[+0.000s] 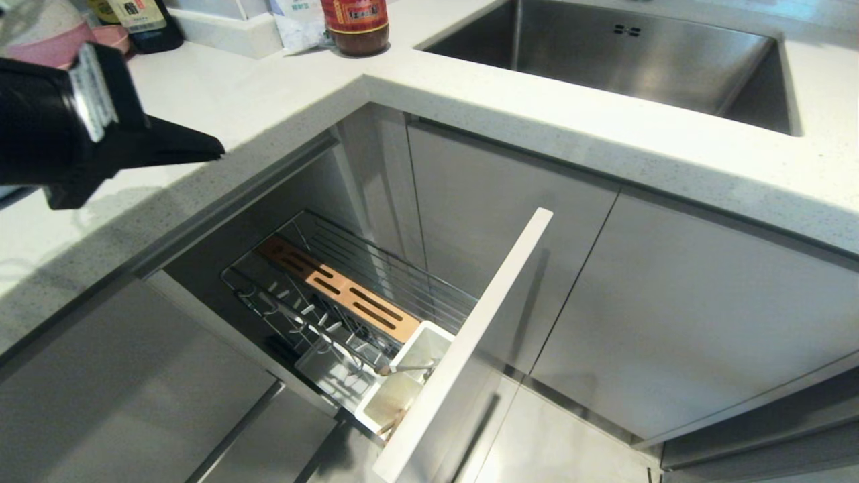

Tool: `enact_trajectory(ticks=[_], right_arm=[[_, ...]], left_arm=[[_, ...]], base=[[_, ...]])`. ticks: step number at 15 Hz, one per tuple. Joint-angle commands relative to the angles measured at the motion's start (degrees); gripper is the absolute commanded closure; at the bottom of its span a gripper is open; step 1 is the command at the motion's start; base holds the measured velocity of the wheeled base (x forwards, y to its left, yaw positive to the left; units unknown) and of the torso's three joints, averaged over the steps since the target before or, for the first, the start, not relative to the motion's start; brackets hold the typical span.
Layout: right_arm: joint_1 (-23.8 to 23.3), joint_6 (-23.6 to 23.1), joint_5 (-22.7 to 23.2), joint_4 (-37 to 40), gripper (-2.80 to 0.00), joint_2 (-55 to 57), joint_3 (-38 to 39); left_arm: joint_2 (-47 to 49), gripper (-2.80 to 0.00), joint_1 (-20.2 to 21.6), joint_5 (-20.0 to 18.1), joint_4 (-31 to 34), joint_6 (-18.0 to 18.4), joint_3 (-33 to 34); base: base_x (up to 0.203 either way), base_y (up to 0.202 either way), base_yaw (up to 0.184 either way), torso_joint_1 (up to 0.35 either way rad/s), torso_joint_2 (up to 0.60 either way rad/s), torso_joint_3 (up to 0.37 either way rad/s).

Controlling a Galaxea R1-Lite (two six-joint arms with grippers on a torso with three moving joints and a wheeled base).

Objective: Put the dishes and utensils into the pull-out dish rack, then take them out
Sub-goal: Take the spoon out of the cupboard

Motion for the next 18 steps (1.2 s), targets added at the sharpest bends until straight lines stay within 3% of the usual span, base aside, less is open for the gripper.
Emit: enact_trajectory(ticks=[1,3,4,6,7,10,12,15,18], right_arm=[[0.01,0.0,0.0,0.01,0.0,-0.15,0.09],[0.01,0.0,0.0,-0.04,0.0,-0.17,0.09],[0.01,0.0,0.0,-0.03,0.0,-0.15,0.09],[0.01,-0.01,0.0,-0.03,0.0,-0.15,0.09],[0.01,0.0,0.0,-0.02,0.0,-0.24,0.09],[0.01,0.0,0.0,-0.04,0.0,-0.16,0.09],[0.01,-0.08,0.0,-0.04,0.0,-0.24,0.09],[0.01,0.0,0.0,-0.03,0.0,-0.19,0.09],[0.01,0.0,0.0,-0.04,0.0,-0.17,0.09]], left_arm=[[4.32,0.0,-3.02,2.19,0.13,-0.2,2.35],[6.8,0.0,-4.04,4.07,0.13,-0.18,4.03],[8.05,-2.8,-4.16,4.52,0.13,-0.13,4.72],[9.98,-2.8,-4.61,4.82,1.05,-0.79,5.67],[10.57,-2.8,-4.69,4.8,2.64,-3.83,5.92],[11.33,-2.8,-7.83,4.77,8.14,-18.92,7.02],[11.34,-2.8,-9.49,4.87,9.23,-25.36,11.83],[11.69,-2.8,-10.1,4.39,3.18,-27.82,20.67],[15.71,-2.8,-10.51,1.15,-2.64,-28.14,26.39]], base=[[0.0,0.0,0.0,0.0,0.0,0.0],[0.0,0.0,0.0,0.0,0.0,0.0],[0.0,0.0,0.0,0.0,0.0,0.0],[0.0,0.0,0.0,0.0,0.0,0.0],[0.0,0.0,0.0,0.0,0.0,0.0],[0.0,0.0,0.0,0.0,0.0,0.0],[0.0,0.0,0.0,0.0,0.0,0.0],[0.0,0.0,0.0,0.0,0.0,0.0],[0.0,0.0,0.0,0.0,0.0,0.0]])
